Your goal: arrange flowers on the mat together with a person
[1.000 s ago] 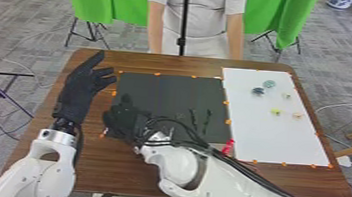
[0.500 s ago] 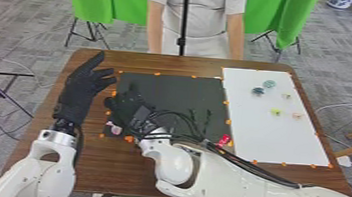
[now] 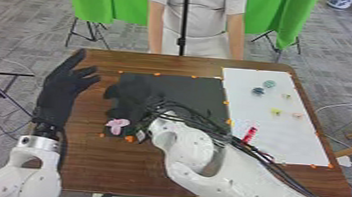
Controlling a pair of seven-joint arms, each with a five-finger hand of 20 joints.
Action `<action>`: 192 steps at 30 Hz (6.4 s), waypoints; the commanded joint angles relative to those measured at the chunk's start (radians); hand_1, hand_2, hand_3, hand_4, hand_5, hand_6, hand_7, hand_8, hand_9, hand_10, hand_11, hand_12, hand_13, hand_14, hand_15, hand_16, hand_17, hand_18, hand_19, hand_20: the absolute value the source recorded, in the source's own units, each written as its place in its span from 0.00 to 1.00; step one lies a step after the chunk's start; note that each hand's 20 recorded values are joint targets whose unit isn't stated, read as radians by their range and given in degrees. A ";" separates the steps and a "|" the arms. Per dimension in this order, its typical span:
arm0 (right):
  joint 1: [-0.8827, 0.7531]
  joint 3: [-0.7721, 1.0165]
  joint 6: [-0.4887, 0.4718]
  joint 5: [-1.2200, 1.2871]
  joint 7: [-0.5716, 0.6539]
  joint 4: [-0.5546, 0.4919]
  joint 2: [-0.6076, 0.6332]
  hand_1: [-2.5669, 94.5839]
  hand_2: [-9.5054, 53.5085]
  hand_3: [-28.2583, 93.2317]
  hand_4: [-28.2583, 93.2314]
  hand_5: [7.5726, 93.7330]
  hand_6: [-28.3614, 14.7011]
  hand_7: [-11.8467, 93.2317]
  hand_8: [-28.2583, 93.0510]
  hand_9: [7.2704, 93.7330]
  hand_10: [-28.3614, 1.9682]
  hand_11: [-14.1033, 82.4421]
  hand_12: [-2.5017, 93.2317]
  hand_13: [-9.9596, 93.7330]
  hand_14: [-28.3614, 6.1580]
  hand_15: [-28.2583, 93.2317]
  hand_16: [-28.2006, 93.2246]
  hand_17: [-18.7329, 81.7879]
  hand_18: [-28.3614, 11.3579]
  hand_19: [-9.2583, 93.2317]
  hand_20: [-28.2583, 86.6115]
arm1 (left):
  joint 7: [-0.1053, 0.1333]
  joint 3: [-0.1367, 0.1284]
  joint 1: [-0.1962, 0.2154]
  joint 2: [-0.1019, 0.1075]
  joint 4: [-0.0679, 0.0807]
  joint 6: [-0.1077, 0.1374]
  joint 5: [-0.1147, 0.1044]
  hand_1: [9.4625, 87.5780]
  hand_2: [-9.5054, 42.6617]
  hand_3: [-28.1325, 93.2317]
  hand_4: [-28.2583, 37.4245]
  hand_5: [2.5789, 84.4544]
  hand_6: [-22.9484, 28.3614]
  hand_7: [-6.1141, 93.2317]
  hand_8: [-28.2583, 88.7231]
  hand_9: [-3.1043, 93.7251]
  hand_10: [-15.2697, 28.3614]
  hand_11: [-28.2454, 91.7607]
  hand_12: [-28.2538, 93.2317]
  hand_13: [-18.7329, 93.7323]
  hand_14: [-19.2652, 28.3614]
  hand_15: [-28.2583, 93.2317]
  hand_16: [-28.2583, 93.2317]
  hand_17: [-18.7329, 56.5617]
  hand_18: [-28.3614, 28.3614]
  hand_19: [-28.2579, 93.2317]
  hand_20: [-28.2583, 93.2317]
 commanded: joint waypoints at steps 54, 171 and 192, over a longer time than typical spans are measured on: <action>-0.965 1.188 -0.076 1.352 -0.453 -0.175 0.163 0.21 0.24 0.88 0.00 0.39 0.82 0.26 0.13 0.42 0.59 0.26 0.18 0.42 0.34 0.53 0.35 0.23 0.23 0.49 0.43 | 0.020 0.015 0.109 -0.045 0.027 0.032 -0.022 0.16 0.23 0.88 0.00 0.35 0.51 0.15 0.18 0.37 0.75 0.45 0.32 0.36 0.91 0.66 0.16 0.14 0.90 0.61 0.35; -0.491 0.630 0.211 -0.197 0.210 0.288 0.562 0.55 0.00 0.78 0.00 0.72 0.82 0.35 0.18 0.81 0.77 0.31 0.32 0.76 0.68 0.67 0.43 0.39 0.24 0.73 0.47 | 0.030 0.043 0.083 -0.011 0.020 0.038 -0.048 0.17 0.24 0.89 0.00 0.35 0.52 0.15 0.17 0.37 0.76 0.45 0.32 0.37 0.92 0.67 0.16 0.15 0.89 0.61 0.35; -0.151 0.260 0.340 -0.175 -0.113 0.032 0.318 0.61 0.00 0.76 0.00 0.88 0.80 0.31 0.24 0.98 0.85 0.29 0.46 0.83 0.76 0.69 0.49 0.41 0.38 0.76 0.49 | 0.086 -0.025 0.176 -0.017 -0.007 0.087 -0.082 0.17 0.23 0.88 0.00 0.35 0.52 0.15 0.17 0.37 0.75 0.45 0.32 0.37 0.92 0.67 0.16 0.15 0.89 0.61 0.35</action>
